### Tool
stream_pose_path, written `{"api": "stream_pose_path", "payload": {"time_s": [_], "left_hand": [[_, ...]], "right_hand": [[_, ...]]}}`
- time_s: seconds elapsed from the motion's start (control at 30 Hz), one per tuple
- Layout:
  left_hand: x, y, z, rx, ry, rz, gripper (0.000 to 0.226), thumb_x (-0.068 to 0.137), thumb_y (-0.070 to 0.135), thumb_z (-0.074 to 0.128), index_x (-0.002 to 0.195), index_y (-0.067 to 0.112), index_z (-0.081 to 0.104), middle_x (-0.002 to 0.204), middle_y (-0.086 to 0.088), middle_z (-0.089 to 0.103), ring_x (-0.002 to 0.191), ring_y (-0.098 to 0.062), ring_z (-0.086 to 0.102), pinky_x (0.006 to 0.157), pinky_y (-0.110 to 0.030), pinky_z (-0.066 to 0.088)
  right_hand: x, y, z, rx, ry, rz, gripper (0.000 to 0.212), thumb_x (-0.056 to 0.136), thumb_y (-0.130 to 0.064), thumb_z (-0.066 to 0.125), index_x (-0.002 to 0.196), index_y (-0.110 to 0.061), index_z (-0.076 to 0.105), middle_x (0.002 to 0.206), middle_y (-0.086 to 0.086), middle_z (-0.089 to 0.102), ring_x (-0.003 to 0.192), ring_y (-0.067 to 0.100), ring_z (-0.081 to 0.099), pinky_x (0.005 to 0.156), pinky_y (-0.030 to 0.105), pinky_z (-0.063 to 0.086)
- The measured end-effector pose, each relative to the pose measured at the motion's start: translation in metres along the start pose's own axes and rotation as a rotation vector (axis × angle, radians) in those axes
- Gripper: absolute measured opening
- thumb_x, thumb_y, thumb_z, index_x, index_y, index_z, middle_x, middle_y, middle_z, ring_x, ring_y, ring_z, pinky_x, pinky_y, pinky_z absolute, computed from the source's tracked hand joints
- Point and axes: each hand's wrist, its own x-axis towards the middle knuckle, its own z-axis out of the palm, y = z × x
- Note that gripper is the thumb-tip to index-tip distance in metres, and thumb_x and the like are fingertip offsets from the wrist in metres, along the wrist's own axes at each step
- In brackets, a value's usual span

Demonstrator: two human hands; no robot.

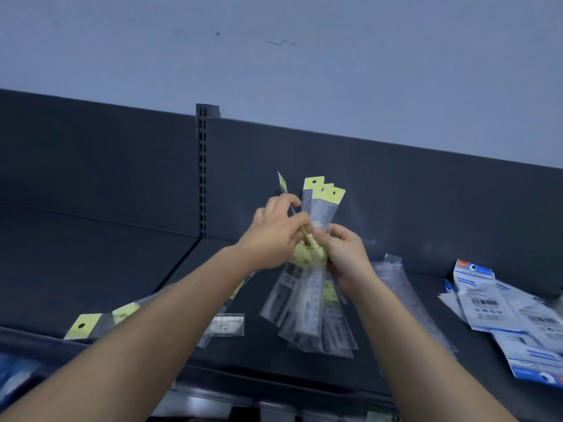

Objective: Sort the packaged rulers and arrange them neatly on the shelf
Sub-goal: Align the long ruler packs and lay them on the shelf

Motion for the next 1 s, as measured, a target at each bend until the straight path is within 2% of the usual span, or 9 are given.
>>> {"api": "stream_pose_path", "payload": {"time_s": [0.2,0.27,0.33,0.47,0.57,0.67,0.8,0.9,1.0], "left_hand": [[0.001,0.007,0.010,-0.304,-0.089,-0.053,0.063,0.097,0.015,0.034,0.153,0.021,0.007,0.158,0.003,0.019,0.142,-0.018,0.025,0.114,-0.040,0.026],[0.002,0.007,0.012,-0.394,-0.084,-0.109,0.065,0.100,0.022,0.031,0.153,0.029,-0.004,0.150,0.003,0.036,0.137,-0.018,0.036,0.113,-0.040,0.028],[0.003,0.009,0.014,-0.364,-0.071,-0.097,0.063,0.102,0.026,0.032,0.153,0.031,-0.005,0.124,0.008,0.048,0.129,-0.016,0.043,0.113,-0.039,0.024],[0.007,0.007,0.028,-0.375,-0.108,-0.136,0.064,0.100,0.035,0.037,0.151,0.040,-0.001,0.152,0.009,0.033,0.141,-0.017,0.024,0.110,-0.039,0.013],[0.004,-0.002,0.042,-0.469,-0.204,-0.255,0.072,0.094,0.042,0.049,0.148,0.051,0.002,0.152,-0.001,0.030,0.141,-0.026,0.020,0.114,-0.041,0.017],[-0.004,0.000,0.054,-0.498,-0.217,-0.257,0.078,0.091,0.038,0.061,0.151,0.038,0.013,0.150,-0.003,0.036,0.139,-0.024,0.030,0.111,-0.037,0.029],[-0.014,0.003,0.073,-0.419,-0.209,-0.260,0.083,0.083,0.036,0.072,0.149,0.024,0.024,0.146,0.000,0.043,0.135,-0.020,0.039,0.103,-0.030,0.036],[-0.021,-0.004,0.082,-0.373,-0.290,-0.274,0.083,0.086,0.039,0.067,0.151,0.023,0.018,0.146,-0.002,0.044,0.133,-0.023,0.042,0.103,-0.034,0.039],[-0.025,-0.011,0.084,-0.256,-0.376,-0.244,0.062,0.092,0.041,0.058,0.145,0.026,0.027,0.111,-0.006,0.059,0.104,-0.025,0.056,0.082,-0.036,0.045]], "right_hand": [[0.004,0.005,0.000,0.028,-0.006,-0.002,0.011,0.091,-0.019,0.065,0.082,-0.012,0.065,0.081,0.013,0.064,0.073,0.027,0.060,0.070,0.046,0.052],[0.005,0.006,-0.002,0.024,0.006,0.003,0.012,0.090,-0.021,0.066,0.083,-0.010,0.063,0.080,0.014,0.061,0.071,0.027,0.056,0.066,0.043,0.050],[0.005,0.009,-0.005,0.004,0.016,0.005,0.015,0.088,-0.023,0.066,0.080,-0.012,0.062,0.079,0.014,0.055,0.072,0.026,0.050,0.065,0.040,0.045],[0.006,0.013,-0.007,-0.006,-0.006,0.042,0.016,0.091,-0.019,0.063,0.077,-0.015,0.069,0.080,0.016,0.062,0.070,0.028,0.057,0.067,0.042,0.048],[0.011,0.014,-0.013,0.010,0.015,0.090,0.026,0.099,-0.025,0.051,0.089,-0.009,0.070,0.082,0.013,0.071,0.069,0.026,0.065,0.068,0.041,0.055],[0.014,0.024,-0.019,-0.073,0.026,0.181,0.031,0.100,-0.026,0.049,0.093,-0.004,0.070,0.090,0.021,0.072,0.074,0.030,0.067,0.076,0.048,0.056],[0.020,0.048,-0.022,-0.434,0.088,0.164,0.013,0.088,-0.013,0.061,0.079,-0.004,0.060,0.085,0.022,0.067,0.071,0.026,0.060,0.063,0.042,0.051],[0.020,0.055,-0.025,-0.766,0.133,0.101,0.027,0.085,-0.021,0.067,0.064,-0.014,0.051,0.075,0.007,0.060,0.076,0.026,0.059,0.062,0.032,0.043],[0.020,0.062,-0.026,-0.979,0.115,0.095,0.021,0.084,-0.030,0.066,0.074,-0.013,0.058,0.081,0.005,0.062,0.090,0.026,0.063,0.064,0.027,0.037]]}}
